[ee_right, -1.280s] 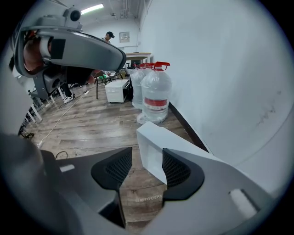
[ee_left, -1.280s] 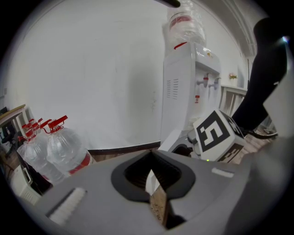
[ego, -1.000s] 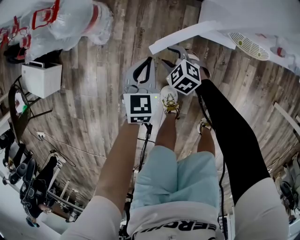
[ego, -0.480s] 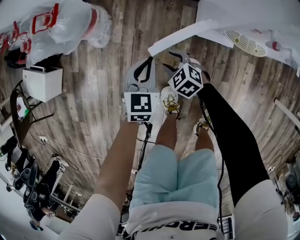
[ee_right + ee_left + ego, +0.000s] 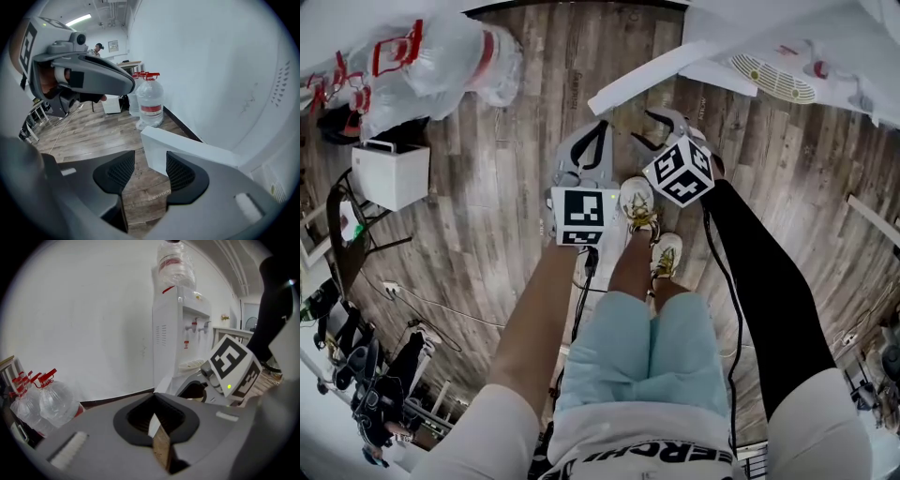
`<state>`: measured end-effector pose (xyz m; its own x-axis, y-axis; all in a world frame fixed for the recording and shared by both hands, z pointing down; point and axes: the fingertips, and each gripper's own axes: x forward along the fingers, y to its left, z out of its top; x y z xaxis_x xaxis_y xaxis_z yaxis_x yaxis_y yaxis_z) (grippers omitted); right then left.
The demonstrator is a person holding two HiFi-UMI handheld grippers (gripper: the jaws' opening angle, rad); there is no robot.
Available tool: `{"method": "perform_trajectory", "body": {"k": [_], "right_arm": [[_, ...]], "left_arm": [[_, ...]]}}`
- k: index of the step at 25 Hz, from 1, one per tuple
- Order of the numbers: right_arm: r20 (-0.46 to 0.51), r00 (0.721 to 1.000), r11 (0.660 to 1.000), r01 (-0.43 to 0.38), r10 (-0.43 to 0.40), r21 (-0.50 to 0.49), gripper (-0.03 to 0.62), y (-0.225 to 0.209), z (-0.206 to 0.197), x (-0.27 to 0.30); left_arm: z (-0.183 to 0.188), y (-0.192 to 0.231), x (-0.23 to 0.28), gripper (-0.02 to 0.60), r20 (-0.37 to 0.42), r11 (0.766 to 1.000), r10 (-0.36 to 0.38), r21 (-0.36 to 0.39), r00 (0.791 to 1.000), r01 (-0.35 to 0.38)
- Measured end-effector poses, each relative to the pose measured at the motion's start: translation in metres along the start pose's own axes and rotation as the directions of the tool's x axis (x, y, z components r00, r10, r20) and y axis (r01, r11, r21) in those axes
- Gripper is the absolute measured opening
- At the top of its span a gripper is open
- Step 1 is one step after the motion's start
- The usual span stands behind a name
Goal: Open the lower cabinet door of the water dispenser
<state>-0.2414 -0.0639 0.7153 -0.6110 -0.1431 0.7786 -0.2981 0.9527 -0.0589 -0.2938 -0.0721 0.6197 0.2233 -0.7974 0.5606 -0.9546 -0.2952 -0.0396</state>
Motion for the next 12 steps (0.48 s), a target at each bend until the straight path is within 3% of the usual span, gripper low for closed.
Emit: {"method": "perform_trajectory", "body": {"k": [12], "right_arm": [[0.064,0.993,0.989,0.09,-0.098,0.115,0.201,0.003,-0.032,-0.075]], "left_arm": [[0.012,-0.064,-0.026,0.057,0.013,0.996,-0.049,0.077,0.999,0.048]]}}
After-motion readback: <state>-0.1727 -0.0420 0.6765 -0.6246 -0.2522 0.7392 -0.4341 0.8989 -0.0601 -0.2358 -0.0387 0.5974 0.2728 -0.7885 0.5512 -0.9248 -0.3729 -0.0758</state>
